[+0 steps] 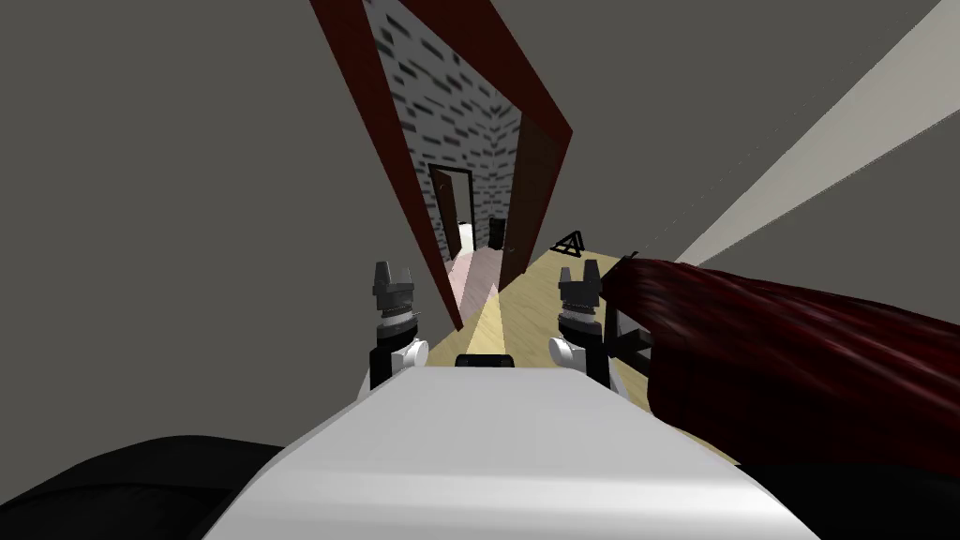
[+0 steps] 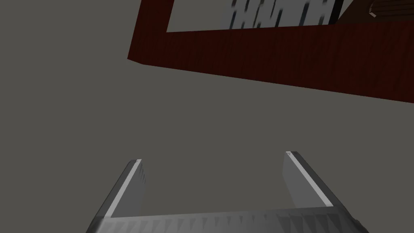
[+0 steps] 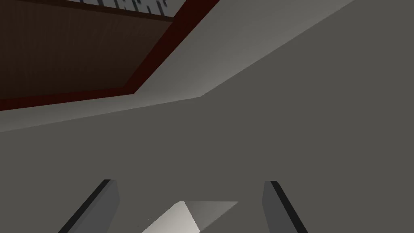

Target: Push the door open

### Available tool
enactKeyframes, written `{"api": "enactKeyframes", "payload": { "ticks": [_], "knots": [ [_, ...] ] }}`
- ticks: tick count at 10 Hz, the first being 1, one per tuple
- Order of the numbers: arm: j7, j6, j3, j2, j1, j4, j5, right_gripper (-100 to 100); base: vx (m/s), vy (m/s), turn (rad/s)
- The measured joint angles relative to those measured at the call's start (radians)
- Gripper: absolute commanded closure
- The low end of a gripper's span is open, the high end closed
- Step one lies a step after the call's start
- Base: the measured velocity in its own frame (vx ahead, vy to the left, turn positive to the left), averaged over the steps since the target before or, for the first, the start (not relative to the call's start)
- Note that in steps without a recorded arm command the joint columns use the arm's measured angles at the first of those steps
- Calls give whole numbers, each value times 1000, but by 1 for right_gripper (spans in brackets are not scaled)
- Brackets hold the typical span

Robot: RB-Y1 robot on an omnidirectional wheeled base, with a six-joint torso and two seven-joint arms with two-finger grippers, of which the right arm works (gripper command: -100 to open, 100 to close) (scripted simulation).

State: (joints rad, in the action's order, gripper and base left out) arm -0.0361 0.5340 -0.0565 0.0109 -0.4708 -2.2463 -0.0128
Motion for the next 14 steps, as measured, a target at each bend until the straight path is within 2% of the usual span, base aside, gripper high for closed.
{"api": "enactKeyframes", "payload": {
  "ticks": [7,14],
  "knots": [
    [37,25,9,-40,52,131,33,-100,106,-69,41],
    [67,57,21,-62,100,256,63,-100,78,-59,34]
  ]
}}
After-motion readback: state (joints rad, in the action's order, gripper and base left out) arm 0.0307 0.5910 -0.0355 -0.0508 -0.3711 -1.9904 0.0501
